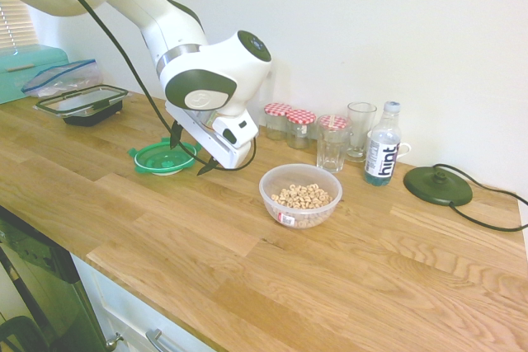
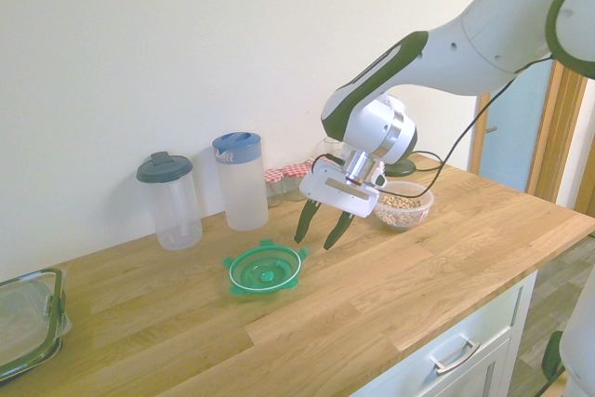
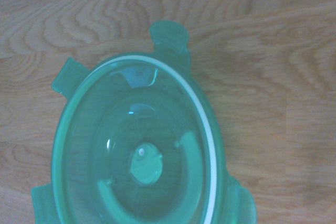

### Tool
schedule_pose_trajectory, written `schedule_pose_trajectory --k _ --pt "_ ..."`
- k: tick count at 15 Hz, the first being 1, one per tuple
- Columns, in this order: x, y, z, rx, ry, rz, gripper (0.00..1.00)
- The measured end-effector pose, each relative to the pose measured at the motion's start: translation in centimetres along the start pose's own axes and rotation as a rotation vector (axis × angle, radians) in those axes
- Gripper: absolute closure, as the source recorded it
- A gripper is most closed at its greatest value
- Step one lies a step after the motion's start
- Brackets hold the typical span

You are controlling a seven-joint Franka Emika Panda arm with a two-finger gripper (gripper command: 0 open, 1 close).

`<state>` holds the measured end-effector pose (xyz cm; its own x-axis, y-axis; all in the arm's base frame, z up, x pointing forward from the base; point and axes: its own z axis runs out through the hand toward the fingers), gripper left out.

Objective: Cover the lid of food container

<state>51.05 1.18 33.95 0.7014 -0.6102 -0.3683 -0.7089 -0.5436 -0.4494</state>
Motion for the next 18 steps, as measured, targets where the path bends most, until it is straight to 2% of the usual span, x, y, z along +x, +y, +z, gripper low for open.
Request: schedule_pose_trajectory --k 5,10,11,18 --pt "0.7 -0.2 3.1 0.045 -0.056 -0.009 0.00" --pt "0.7 -0.7 4.7 0.161 -0.103 0.016 0.00" --pt "0.7 -0.7 5.0 0.180 -0.116 0.019 1.00" --pt "0.7 0.0 6.6 0.297 -0.160 0.063 1.00"
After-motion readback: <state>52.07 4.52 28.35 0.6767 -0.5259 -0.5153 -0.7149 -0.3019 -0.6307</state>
